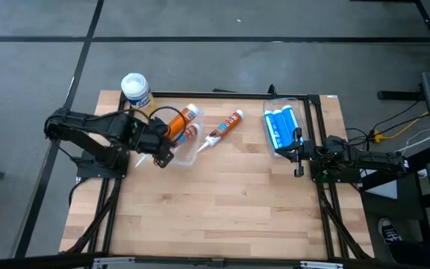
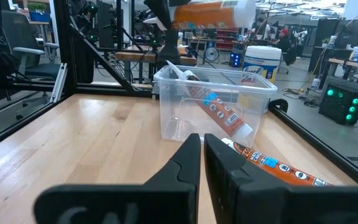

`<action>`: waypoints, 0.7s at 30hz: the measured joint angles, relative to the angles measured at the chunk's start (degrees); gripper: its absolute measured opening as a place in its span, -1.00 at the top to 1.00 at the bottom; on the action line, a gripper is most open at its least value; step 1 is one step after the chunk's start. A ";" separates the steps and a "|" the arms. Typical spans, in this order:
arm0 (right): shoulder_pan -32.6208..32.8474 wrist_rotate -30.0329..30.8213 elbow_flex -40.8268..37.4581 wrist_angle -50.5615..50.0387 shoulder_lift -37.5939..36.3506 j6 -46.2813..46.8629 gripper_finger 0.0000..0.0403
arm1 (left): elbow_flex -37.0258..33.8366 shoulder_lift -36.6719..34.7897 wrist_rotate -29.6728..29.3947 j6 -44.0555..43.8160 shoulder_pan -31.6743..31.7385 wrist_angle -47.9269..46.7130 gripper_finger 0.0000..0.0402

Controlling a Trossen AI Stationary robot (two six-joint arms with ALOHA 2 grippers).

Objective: Pick & place silicon tubes, Sealant and Lysol wipes
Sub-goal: Put the bottom orange sealant into the transparent container

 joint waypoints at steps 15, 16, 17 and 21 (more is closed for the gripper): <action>0.00 0.00 0.00 0.00 0.00 0.00 0.88 | 0.00 -0.42 10.23 -1.26 4.09 -2.55 -0.03; -0.01 0.00 0.00 -0.02 0.00 0.00 0.88 | 0.00 -0.42 11.37 -1.25 4.24 -2.55 -0.03; 0.00 0.00 0.00 -0.02 0.00 0.00 0.88 | 0.00 -0.42 12.71 -1.21 4.37 -2.55 -0.03; -0.02 0.00 0.00 -0.02 0.00 0.00 0.88 | 0.00 -0.42 18.97 -0.56 4.91 -2.54 -0.03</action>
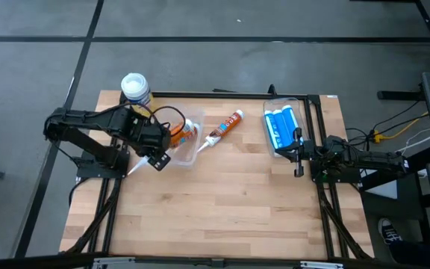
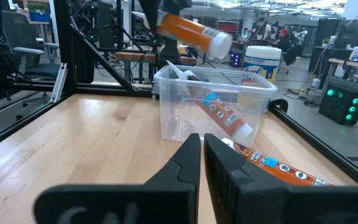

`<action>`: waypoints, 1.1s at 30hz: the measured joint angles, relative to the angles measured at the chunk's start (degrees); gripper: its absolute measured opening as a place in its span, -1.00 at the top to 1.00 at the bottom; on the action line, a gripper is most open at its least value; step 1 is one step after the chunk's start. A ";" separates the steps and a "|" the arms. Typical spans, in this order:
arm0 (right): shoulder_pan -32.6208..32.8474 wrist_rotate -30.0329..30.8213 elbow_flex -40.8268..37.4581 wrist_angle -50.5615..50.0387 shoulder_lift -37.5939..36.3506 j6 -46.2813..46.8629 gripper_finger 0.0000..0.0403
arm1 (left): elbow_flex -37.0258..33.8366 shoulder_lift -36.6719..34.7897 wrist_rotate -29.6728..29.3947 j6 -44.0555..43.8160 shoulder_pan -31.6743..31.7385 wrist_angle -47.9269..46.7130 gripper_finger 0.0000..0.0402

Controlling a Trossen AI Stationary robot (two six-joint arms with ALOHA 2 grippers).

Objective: Pick & place silicon tubes, Sealant and Lysol wipes
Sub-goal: Put the bottom orange sealant into the transparent container

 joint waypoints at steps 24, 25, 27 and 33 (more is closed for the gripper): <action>0.00 0.00 0.00 0.00 0.00 0.00 0.88 | 0.00 0.09 21.11 0.03 3.10 -0.02 -0.03; 0.02 0.00 0.01 0.01 0.00 0.00 0.88 | 0.00 0.09 21.19 -0.02 3.28 -0.02 -0.03; 0.01 -0.02 0.01 0.00 0.00 0.00 0.88 | -0.01 0.09 21.25 -0.16 3.76 -0.01 -0.03; 0.01 -0.02 0.00 0.02 0.00 0.00 0.88 | -4.14 0.11 25.00 0.47 5.70 -0.02 -0.03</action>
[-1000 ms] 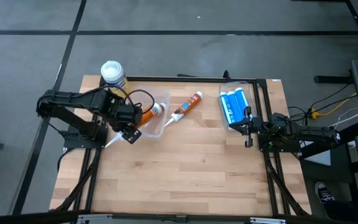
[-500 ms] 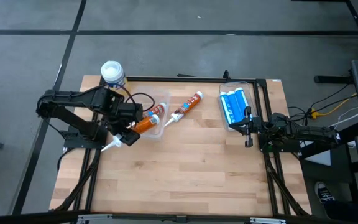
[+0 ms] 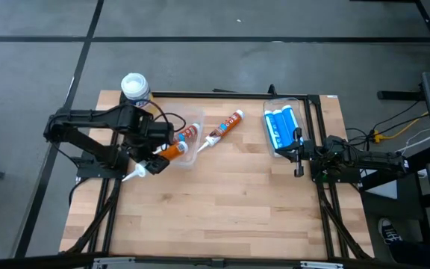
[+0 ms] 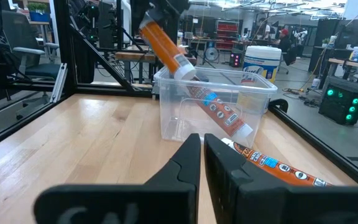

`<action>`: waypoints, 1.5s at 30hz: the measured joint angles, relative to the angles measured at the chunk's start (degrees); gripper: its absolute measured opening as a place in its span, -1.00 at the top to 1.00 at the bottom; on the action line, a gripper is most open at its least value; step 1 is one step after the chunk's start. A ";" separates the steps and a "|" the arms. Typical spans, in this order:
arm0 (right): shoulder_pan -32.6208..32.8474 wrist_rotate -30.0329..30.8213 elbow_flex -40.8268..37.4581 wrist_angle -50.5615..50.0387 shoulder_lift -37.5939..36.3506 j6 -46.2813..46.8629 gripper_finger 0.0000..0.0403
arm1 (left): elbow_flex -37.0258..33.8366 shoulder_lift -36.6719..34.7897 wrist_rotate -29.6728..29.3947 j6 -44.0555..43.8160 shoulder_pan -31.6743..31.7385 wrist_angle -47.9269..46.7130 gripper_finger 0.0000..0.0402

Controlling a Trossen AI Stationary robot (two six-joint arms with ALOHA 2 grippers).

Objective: Pick & place silicon tubes, Sealant and Lysol wipes
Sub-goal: Put the bottom orange sealant into the transparent container

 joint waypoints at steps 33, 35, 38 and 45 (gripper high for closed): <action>-0.01 0.01 0.00 0.00 -0.02 0.00 0.88 | -1.43 4.57 6.32 9.38 9.50 1.34 -0.03; 0.00 0.02 0.01 -0.01 -0.02 0.00 0.88 | -1.43 4.57 6.32 9.32 9.78 0.90 -0.03; 0.00 0.01 0.00 -0.01 -0.02 0.00 0.88 | -1.43 4.57 6.19 9.06 10.33 0.85 -0.03; 0.01 0.02 0.00 0.00 -0.02 0.00 0.88 | -1.43 4.57 4.64 5.46 11.27 0.81 -0.03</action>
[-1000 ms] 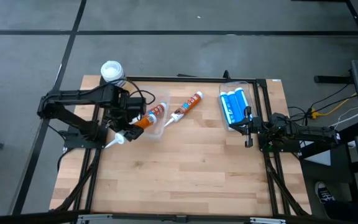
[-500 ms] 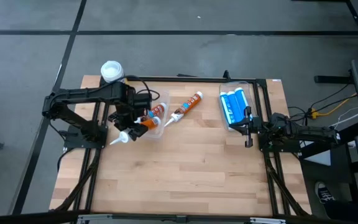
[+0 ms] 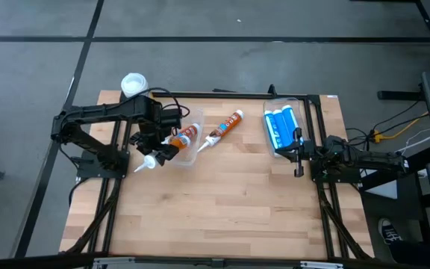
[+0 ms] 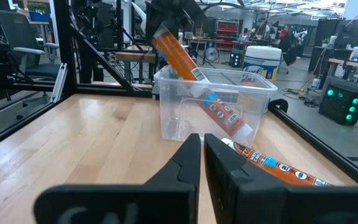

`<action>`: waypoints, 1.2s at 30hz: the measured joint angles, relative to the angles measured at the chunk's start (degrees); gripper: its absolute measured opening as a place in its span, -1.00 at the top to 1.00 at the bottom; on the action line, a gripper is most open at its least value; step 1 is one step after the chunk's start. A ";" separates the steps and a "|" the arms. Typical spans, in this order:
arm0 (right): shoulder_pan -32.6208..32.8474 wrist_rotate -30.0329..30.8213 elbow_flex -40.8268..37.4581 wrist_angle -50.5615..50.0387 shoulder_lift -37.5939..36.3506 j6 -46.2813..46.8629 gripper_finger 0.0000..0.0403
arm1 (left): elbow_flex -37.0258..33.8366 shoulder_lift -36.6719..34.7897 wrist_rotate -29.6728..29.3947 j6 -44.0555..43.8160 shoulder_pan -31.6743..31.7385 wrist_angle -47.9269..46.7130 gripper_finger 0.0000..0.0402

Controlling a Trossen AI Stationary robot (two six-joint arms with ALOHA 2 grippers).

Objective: Pick & place silicon tubes, Sealant and Lysol wipes
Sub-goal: Put the bottom orange sealant into the transparent container

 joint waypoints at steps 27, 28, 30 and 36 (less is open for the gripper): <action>-0.02 0.00 0.00 0.00 0.00 0.00 0.88 | 0.00 5.66 -1.57 -0.51 1.54 5.42 -0.03; -0.02 0.00 0.00 0.00 0.00 0.00 0.88 | 0.00 5.99 -1.61 -0.37 1.54 5.41 -0.03; 0.00 0.00 0.00 -0.02 0.00 0.00 0.88 | -0.04 6.57 -1.73 0.00 1.55 5.35 -0.03; 0.00 0.00 0.02 -0.02 0.02 0.00 0.88 | -0.04 8.05 -2.70 1.57 1.80 5.55 -0.03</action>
